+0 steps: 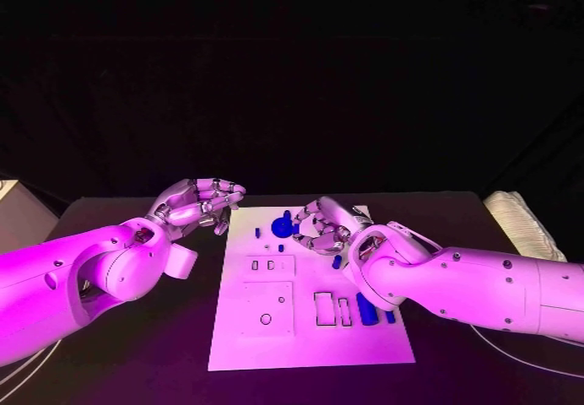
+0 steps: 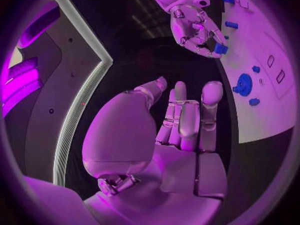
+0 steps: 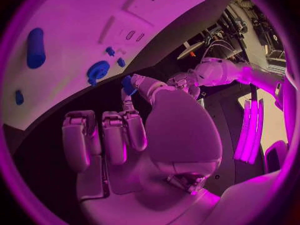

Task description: Assemble the parts on the task board

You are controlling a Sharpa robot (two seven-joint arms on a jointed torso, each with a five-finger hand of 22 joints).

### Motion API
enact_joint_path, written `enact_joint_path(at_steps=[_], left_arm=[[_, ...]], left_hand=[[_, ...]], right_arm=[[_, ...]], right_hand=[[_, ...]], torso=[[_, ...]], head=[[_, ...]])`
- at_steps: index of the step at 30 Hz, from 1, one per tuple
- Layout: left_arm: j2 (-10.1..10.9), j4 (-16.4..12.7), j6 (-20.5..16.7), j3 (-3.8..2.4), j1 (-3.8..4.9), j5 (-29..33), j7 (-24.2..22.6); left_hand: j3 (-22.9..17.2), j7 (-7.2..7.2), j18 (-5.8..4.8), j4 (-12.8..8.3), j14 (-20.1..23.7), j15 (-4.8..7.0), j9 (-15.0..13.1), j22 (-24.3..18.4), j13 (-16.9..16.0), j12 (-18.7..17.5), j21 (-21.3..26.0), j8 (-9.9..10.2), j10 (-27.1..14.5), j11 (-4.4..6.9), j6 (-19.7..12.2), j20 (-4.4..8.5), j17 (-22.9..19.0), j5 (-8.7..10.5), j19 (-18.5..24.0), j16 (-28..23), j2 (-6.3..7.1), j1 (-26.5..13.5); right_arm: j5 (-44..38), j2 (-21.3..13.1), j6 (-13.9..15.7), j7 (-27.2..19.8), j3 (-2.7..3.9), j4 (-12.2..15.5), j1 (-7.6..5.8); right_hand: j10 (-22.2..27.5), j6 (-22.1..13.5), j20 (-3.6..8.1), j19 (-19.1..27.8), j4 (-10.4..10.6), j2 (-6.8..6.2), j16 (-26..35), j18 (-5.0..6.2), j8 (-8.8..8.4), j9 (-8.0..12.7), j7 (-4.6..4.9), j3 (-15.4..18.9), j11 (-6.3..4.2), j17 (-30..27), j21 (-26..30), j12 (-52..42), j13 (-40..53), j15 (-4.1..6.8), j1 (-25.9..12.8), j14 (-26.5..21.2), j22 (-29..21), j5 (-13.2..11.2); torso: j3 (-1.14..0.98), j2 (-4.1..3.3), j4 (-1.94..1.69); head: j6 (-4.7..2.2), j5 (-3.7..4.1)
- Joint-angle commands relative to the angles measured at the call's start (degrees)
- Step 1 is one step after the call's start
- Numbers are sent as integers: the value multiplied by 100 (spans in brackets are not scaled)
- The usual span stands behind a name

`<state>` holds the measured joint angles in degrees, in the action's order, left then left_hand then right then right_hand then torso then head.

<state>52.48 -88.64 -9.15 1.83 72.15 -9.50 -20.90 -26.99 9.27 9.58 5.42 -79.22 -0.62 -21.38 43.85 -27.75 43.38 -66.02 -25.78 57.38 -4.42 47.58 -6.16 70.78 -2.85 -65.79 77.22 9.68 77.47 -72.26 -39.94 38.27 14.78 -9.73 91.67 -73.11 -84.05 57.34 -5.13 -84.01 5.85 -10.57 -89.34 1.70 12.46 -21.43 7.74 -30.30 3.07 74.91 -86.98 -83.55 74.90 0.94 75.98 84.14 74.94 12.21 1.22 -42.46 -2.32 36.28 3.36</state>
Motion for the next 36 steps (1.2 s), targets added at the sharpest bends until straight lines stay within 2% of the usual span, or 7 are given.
enact_joint_path(at_steps=[1,3,8,11,16,27,36], left_arm=[[-20,-15,-33,-1,2,-150,132],[-30,-18,-23,-1,2,-202,168],[-47,-36,6,-1,2,-273,247],[-53,-43,33,-1,2,-313,317],[-54,-53,184,-1,2,-481,548],[-63,-63,273,-1,3,-579,636],[-47,-72,281,-1,3,-605,598]], left_hand=[[-19,-15,-132,66,-155,3,-42,248,-153,264,-173,-77,-78,1,-27,6,264,2,-142,218,-14,3],[-38,-18,-201,86,-455,13,-67,655,-276,501,-431,-128,-61,16,-60,16,727,3,-379,569,-8,-1],[-63,-21,-273,116,-642,25,-84,1065,-377,721,-685,-169,-27,20,-83,28,1039,3,-616,789,-6,-11],[-78,-26,-314,121,-727,29,-88,1294,-399,775,-817,-183,-25,24,-82,33,1198,3,-745,885,-7,-6],[-145,-32,-464,166,-938,66,-76,2103,-429,885,-1261,-173,-19,41,-140,86,1584,1,-1261,1101,-1,-34],[-308,-32,-413,175,-912,83,-69,1777,-321,741,-1087,-162,-189,43,-192,120,1505,0,-1273,1036,7,-24],[-348,-20,-404,156,-898,71,-71,1702,-289,696,-1038,-167,-226,31,-203,111,1477,1,-1244,1015,21,-12]], right_arm=[[-556,108,67,361,-4,-6,78],[-664,185,36,422,-7,-14,130],[-847,349,-21,532,-19,-52,246],[-927,428,-58,574,-26,-92,310],[-1068,519,-83,617,-34,-164,385],[-1234,655,-95,628,-39,-322,502],[-1293,682,-171,660,-40,-398,530]], right_hand=[[-77,-26,58,-440,-6,-17,-13,-71,25,-3,-21,41,-31,1392,24,-15,956,44,-76,558,1200,47],[-80,-27,59,-439,-4,-19,-17,-70,26,-3,-21,42,-30,1402,25,-18,959,44,-82,560,1199,49],[-85,-27,59,-439,-4,-19,-16,-70,27,-3,-21,42,-30,1399,26,-24,964,44,-85,559,1198,50],[-85,-27,59,-439,-4,-19,-16,-70,27,-3,-21,42,-30,1399,26,-24,964,44,-85,559,1198,50],[-82,-26,59,-437,-6,-20,-14,-69,29,-3,-23,41,-31,1395,31,-20,960,44,-87,559,1194,53],[-81,-25,60,-435,-8,-22,-12,-68,31,-4,-25,40,-33,1389,34,-18,959,45,-88,557,1191,58],[-75,-27,62,-432,-12,-40,-11,-65,38,-5,-25,47,-34,1388,43,-10,952,47,-110,557,1183,58]], torso=[[-5,-3,-16],[-2,-8,-23],[-5,-9,-21],[-4,-11,-28],[-10,-11,-24],[-15,-15,-12],[-5,-7,-4]], head=[[16,-28],[26,-18],[67,-53],[46,-67],[74,-81],[79,-131],[144,-126]])
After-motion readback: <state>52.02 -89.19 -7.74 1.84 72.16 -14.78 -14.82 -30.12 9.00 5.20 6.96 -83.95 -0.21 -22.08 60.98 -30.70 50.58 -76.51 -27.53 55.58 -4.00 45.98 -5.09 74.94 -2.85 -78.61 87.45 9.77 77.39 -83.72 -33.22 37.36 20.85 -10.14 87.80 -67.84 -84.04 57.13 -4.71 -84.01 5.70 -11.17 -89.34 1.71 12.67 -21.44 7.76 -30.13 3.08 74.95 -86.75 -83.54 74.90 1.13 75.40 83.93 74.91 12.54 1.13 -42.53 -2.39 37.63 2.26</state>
